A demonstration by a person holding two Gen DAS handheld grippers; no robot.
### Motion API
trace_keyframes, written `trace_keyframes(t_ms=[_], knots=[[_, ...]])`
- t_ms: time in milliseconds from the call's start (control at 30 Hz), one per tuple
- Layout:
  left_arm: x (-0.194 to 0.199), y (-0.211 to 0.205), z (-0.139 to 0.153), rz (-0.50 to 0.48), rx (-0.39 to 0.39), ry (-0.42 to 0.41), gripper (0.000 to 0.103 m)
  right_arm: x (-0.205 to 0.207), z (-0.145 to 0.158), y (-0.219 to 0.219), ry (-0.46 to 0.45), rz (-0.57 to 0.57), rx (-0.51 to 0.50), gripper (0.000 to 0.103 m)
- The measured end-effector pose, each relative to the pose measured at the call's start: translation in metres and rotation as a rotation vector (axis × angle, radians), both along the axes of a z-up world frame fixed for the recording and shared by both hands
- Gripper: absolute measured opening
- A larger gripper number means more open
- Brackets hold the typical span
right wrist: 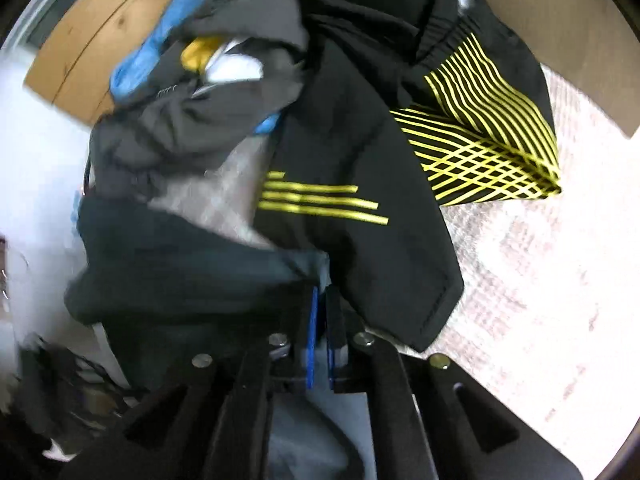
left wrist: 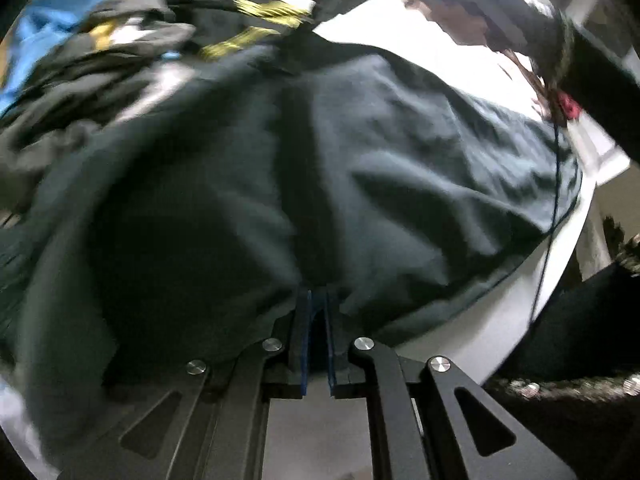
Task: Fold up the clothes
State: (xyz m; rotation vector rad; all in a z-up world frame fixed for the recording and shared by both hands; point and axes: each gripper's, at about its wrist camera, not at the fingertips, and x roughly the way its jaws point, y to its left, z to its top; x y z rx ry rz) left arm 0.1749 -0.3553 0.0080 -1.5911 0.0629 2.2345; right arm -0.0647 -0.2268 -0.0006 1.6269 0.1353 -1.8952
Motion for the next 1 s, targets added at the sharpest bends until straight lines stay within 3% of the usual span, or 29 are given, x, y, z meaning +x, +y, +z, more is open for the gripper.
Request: trace_keyframes(t_ms=[67, 133, 167, 233, 300, 467, 700, 933, 1000], knots=[[0.008, -0.035, 0.030, 0.109, 0.035, 0.043, 0.010, 0.007, 0.015, 0.004, 0.049, -0.001, 0.011, 0.014], [0.013, -0.080, 0.058, 0.256, 0.020, 0.110, 0.033, 0.015, 0.032, 0.007, 0.126, -0.001, 0.018, 0.017], [0.011, -0.103, 0.066, 0.334, -0.016, 0.139, 0.039, 0.019, 0.039, 0.008, 0.150, -0.002, 0.009, 0.020], [0.000, -0.144, 0.072, 0.470, -0.092, 0.168, 0.040, 0.027, 0.049, 0.011, 0.155, -0.003, -0.026, 0.021], [-0.017, -0.167, 0.065, 0.524, -0.129, 0.173, 0.040, 0.039, 0.054, 0.009, 0.169, 0.012, -0.034, 0.021], [-0.058, -0.189, 0.034, 0.493, -0.208, 0.124, 0.040, 0.058, 0.051, 0.012, 0.142, 0.040, -0.036, 0.021], [-0.071, -0.185, 0.029, 0.427, -0.230, 0.083, 0.032, 0.070, 0.035, 0.025, 0.110, 0.014, -0.024, 0.021], [-0.077, -0.177, 0.022, 0.360, -0.249, 0.019, 0.033, 0.061, 0.025, 0.039, 0.084, -0.045, -0.033, 0.021], [-0.082, -0.179, 0.016, 0.352, -0.216, 0.001, 0.033, 0.059, 0.024, 0.040, 0.081, -0.053, -0.035, 0.021]])
